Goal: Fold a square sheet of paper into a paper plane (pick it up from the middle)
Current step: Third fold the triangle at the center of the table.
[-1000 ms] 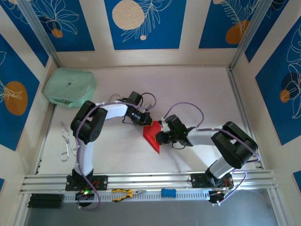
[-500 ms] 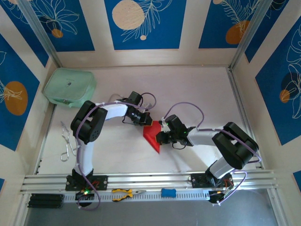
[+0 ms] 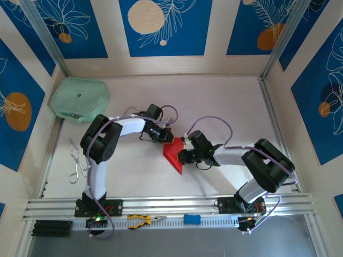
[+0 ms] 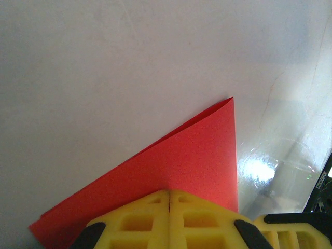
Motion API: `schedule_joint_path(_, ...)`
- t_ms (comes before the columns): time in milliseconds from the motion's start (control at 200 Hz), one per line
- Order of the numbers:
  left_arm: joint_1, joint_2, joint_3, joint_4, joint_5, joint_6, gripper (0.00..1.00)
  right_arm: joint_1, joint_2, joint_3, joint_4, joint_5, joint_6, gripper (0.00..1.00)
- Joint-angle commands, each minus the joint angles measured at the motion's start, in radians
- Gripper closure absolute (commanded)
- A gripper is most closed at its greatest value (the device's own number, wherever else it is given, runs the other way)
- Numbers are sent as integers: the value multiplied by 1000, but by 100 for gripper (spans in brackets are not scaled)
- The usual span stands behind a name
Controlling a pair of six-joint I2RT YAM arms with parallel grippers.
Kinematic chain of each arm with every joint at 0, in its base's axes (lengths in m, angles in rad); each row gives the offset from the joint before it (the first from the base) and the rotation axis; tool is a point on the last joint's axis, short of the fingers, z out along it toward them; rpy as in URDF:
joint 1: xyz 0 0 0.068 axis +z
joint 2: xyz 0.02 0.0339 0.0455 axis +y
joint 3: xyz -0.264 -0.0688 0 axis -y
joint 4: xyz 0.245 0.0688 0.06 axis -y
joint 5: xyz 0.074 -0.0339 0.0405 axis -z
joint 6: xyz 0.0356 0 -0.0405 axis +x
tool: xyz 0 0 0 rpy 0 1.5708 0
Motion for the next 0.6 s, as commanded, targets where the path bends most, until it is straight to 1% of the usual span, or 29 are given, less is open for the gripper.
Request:
schedule_joint_path(0, -4, -1, -25, -64, -48, 19, 92, -1, 15, 19, -22, 24, 4, 100)
schedule_joint_path(595, -4, -3, -20, -65, -52, 18, 92, -1, 19, -8, -15, 48, 22, 100)
